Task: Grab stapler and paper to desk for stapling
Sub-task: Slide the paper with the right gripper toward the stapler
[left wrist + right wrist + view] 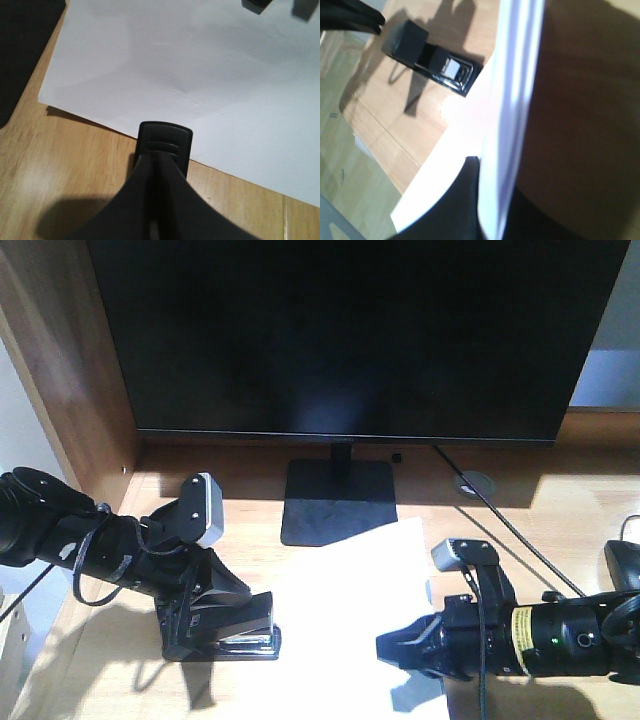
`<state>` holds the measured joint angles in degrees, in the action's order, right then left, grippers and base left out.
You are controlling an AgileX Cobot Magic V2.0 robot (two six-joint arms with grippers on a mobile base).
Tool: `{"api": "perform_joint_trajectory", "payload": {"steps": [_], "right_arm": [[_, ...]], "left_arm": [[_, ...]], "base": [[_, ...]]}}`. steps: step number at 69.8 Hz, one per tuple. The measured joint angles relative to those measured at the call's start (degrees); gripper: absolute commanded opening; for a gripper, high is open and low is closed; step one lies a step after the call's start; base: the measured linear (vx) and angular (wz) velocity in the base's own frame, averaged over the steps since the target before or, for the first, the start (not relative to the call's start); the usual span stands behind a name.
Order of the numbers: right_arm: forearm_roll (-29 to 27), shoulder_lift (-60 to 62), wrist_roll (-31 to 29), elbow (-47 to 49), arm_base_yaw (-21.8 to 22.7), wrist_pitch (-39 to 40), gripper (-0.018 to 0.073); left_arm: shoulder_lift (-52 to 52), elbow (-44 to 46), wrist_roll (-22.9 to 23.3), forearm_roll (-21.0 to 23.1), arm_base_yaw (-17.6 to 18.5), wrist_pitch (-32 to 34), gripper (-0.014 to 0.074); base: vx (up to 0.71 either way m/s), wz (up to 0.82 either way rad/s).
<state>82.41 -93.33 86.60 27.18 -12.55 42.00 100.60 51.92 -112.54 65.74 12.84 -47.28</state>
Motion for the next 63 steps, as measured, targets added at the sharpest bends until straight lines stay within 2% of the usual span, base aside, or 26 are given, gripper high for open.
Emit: {"api": "perform_joint_trajectory", "payload": {"steps": [15, 42, 52, 63], "right_arm": [[-5.7, 0.8, -4.3, 0.0, 0.0, 0.9, -0.0003], [-6.5, 3.3, -6.3, 0.0, 0.0, 5.9, -0.0003], [-6.5, 0.0, -5.9, 0.0, 0.0, 6.6, -0.0003], [-8.4, -5.2, -5.7, 0.0, 0.0, 10.9, -0.0003]], "left_arm": [[0.0, 0.0, 0.0, 0.0, 0.0, 0.0, -0.0006], [0.0, 0.0, 0.0, 0.0, 0.0, 0.0, -0.0006], [0.0, 0.0, 0.0, 0.0, 0.0, 0.0, -0.0006], [0.0, 0.0, 0.0, 0.0, 0.0, 0.0, -0.0006]], "base": [[0.00, 0.00], [0.00, 0.00], [0.00, 0.00], [0.00, 0.00]]}}
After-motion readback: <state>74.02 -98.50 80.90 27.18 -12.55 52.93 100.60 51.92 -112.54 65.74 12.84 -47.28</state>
